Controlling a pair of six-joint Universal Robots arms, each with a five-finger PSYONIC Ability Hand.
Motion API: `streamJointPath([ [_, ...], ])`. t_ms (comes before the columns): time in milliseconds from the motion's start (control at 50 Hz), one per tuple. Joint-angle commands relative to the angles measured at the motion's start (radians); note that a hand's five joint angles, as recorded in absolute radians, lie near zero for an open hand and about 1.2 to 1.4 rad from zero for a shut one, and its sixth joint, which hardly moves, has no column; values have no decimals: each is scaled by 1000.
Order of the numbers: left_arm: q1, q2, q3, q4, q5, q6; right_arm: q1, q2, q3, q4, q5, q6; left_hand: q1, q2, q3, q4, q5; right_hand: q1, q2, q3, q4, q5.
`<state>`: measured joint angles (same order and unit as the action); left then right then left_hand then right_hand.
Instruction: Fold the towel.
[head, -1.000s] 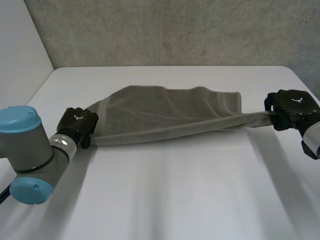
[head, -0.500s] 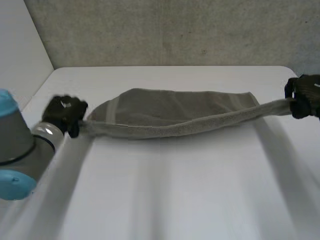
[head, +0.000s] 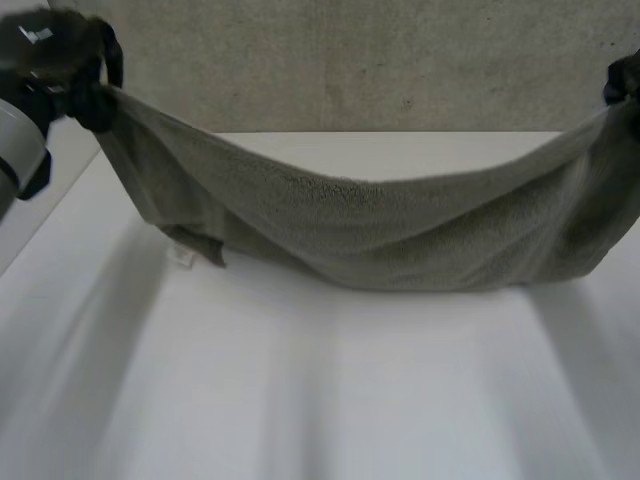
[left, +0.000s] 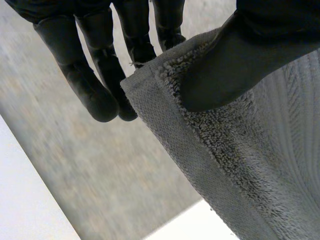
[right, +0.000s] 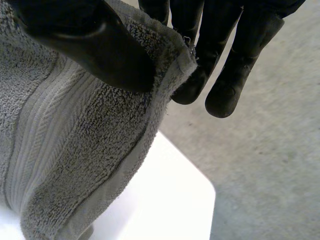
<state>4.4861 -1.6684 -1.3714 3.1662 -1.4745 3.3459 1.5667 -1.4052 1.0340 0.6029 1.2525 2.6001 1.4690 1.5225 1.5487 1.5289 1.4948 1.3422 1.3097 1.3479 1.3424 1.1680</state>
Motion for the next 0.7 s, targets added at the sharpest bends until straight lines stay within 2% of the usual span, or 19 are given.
streamJointPath([
  [20, -10, -218, 46, -17, -15, 9, 50, 150, -14, 5, 18, -51, -73, -126, -152, -133, -273, 54, 87, 48, 54, 54],
  [100, -15, -304, 95, -22, -27, 9, 81, 212, -34, -21, 24, -48, -73, -126, -152, -133, -273, 54, 87, 48, 54, 54],
  [140, -22, -364, 170, -32, -38, 4, 116, 284, -96, -89, 54, -41, -73, -126, -152, -133, -273, 54, 87, 48, 54, 54],
  [220, -50, -376, 273, -37, -41, 1, 153, 321, -186, -209, 117, -31, -73, -126, -152, -133, -273, 54, 87, 48, 54, 54],
  [240, -67, -373, 328, -32, -38, -2, 171, 319, -213, -312, 145, -17, -73, -126, -152, -133, -273, 54, 87, 48, 54, 54],
  [260, -67, -373, 328, -32, -38, -2, 171, 319, -213, -313, 145, -17, -73, -126, -152, -133, -273, 54, 87, 48, 54, 54],
  [300, -91, -352, 415, 33, -35, -9, 203, 296, -200, -603, 182, 30, -73, -126, -152, -133, -273, 54, 87, 48, 54, 54],
  [320, -91, -352, 416, 34, -35, -9, 204, 296, -200, -604, 182, 31, -73, -126, -152, -133, -273, 54, 87, 48, 54, 54],
  [360, -94, -286, 433, 142, -43, -52, 223, 214, -109, -840, 197, 96, -73, -126, -152, -133, -273, 54, 87, 48, 54, 54],
  [380, -94, -286, 433, 143, -43, -52, 223, 213, -109, -841, 197, 97, -73, -126, -152, -133, -273, 54, 87, 48, 54, 54],
  [420, -93, -235, 385, 188, -38, -142, 230, 120, -48, -867, 194, 126, -73, -126, -152, -133, -273, 54, 87, 48, 54, 54],
  [480, -88, -217, 342, 198, -33, -178, 228, 118, -31, -851, 194, 127, -73, -126, -152, -133, -273, 54, 87, 48, 54, 54],
  [520, -90, -182, 255, 201, -32, -218, 225, 130, 1, -784, 191, 129, -73, -126, -152, -133, -273, 54, 87, 48, 54, 54],
  [700, -58, -142, 34, 202, -27, -169, 219, 137, 75, -535, 180, 120, -73, -126, -152, -133, -273, 54, 87, 48, 54, 54],
])
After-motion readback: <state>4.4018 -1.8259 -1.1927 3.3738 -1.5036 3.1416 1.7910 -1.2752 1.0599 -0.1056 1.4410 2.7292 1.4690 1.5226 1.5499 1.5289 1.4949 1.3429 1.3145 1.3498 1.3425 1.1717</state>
